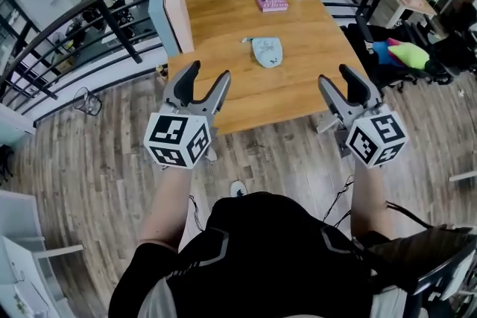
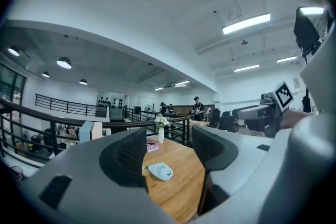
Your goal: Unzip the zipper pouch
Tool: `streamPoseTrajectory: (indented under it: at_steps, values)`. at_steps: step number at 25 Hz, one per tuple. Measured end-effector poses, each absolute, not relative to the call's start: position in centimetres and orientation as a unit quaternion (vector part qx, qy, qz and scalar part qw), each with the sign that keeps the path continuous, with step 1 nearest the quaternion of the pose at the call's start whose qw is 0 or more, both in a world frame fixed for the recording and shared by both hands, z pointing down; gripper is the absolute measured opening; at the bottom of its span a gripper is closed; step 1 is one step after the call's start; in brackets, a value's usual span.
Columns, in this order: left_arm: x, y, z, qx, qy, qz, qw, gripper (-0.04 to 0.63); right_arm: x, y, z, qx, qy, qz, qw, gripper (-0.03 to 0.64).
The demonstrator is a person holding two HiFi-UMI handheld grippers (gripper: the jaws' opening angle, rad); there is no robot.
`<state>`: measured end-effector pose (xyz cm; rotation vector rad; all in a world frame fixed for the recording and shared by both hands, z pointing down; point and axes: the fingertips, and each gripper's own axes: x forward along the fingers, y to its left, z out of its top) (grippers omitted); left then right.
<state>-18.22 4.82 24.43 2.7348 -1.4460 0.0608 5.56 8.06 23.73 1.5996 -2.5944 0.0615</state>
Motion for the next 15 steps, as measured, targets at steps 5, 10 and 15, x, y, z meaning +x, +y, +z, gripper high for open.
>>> streamPoseTrajectory:
  at_steps: [5,10,15]
  values:
    - [-20.2,1.2,25.5,0.888,-0.458,0.025,0.035,0.288,3.6,4.1,24.2,0.529,-0.847,0.026,0.053,0.249]
    - [-21.9,-2.1,26.1,0.889,-0.456,0.015,0.044,0.288,2.1,0.9,24.6,0.528,-0.847,0.031,0.056,0.249]
    - [-21.9,-4.2,27.1,0.891,-0.451,0.031,0.048,0.288,1.4,-2.0,25.7,0.514,-0.854,0.034,0.076,0.249]
